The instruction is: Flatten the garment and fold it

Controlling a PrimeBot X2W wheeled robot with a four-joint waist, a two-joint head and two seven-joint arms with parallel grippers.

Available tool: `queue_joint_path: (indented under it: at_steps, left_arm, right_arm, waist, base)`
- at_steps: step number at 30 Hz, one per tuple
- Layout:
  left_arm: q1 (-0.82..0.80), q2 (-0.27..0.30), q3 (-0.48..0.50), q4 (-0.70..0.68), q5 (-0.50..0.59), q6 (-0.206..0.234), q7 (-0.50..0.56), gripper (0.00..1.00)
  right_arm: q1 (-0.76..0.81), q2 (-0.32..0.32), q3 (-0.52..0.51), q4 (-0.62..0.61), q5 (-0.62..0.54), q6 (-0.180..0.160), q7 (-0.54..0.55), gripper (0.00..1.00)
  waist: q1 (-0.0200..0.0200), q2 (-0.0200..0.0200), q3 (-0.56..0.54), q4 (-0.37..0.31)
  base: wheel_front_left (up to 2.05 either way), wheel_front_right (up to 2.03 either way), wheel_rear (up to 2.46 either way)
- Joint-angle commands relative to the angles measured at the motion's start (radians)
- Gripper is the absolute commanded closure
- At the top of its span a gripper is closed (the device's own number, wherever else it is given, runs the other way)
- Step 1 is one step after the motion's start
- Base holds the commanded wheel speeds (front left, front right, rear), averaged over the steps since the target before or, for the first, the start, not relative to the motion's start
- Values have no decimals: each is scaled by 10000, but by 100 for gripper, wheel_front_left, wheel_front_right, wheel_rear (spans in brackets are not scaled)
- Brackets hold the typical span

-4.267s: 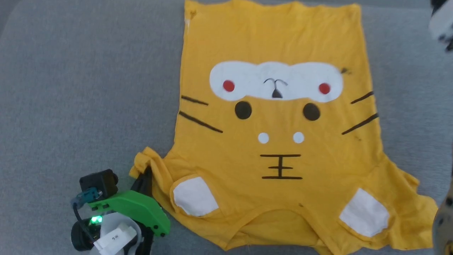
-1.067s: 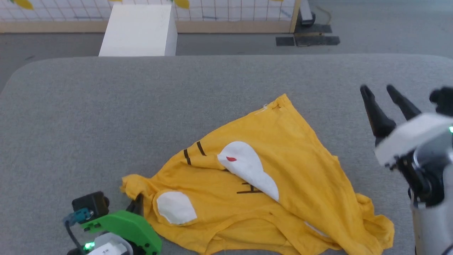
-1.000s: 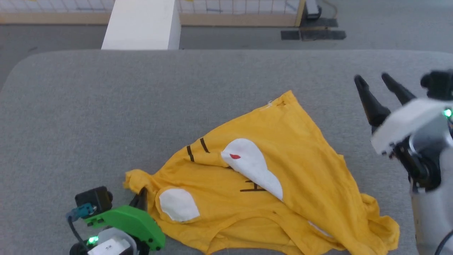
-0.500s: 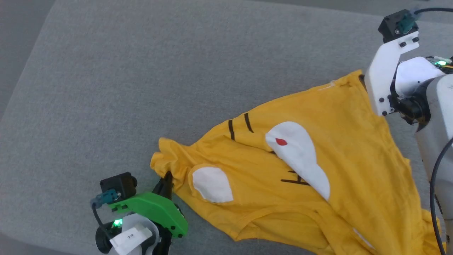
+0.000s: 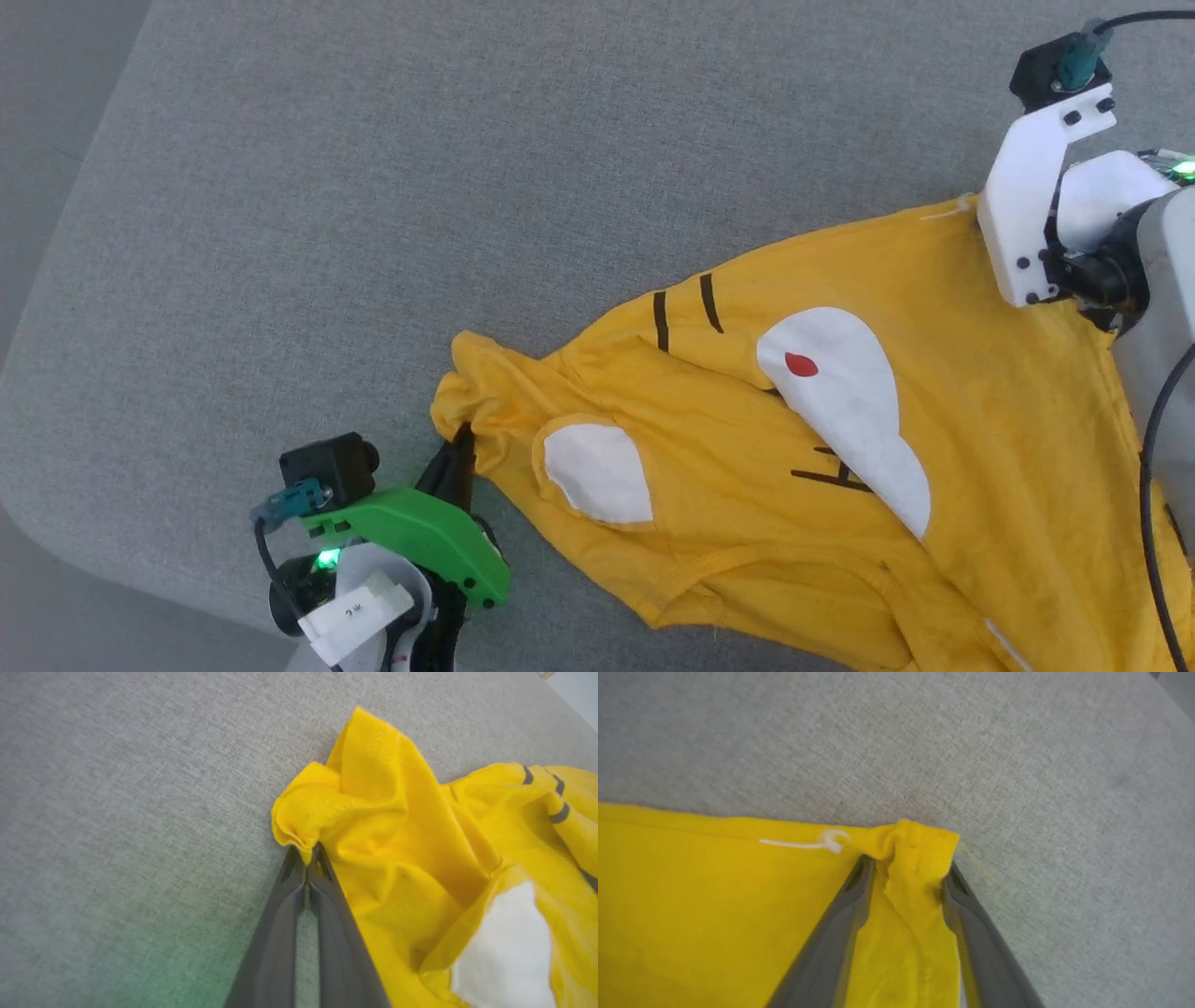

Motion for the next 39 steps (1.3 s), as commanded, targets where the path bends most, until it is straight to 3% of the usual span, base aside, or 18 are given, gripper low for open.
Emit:
queue_joint_path:
  at_steps: [1,9,17,22,28,33,39]
  left_arm:
    - [-29,124,99,207,-75,61,-23,100]
    - [288,505,264,24,-34,244,155,100]
    - [898,760,368,-373,-73,494,387,100]
    - [1249,781,401,-583,-144,610,424,100]
    - [1588,700,576,-640,-428,534,198,100]
    - [1371,573,1042,-839,-1072,64,-207,100]
    - [-556,1462,1409,-994,-1012,-355,289,100]
  right_arm:
    - [474,121,73,343,187,-11,-40,100]
    - [1190,97,-891,-869,1353,-11,-1700,100]
    - [4449,43,-2451,-3887,2903,-11,-2049,100]
    - [7304,961,-3805,-5675,3394,-11,-1695,100]
    - [9486,2266,-4378,-6838,4021,-11,-1111,100]
    - [9101,2337,-4174,-7085,4585,-11,-1164,100]
    - [6675,1547,-4261,-6715,4840,-11,-639,100]
  waist:
    - [0,0,-364,-270]
    - [0,0,-1814,-1228]
    - [0,0,-3074,-2236]
    - [0,0,-3338,-2594]
    - [0,0,-3525,-2799]
    - [0,0,-3705,-2942]
    - [0,0,-4060,-3019]
  base:
    - [0,0,0]
    - [0,0,0]
    - [0,0,0]
    - [0,0,0]
    - [0,0,0]
    - [0,0,0]
    - [0,0,0]
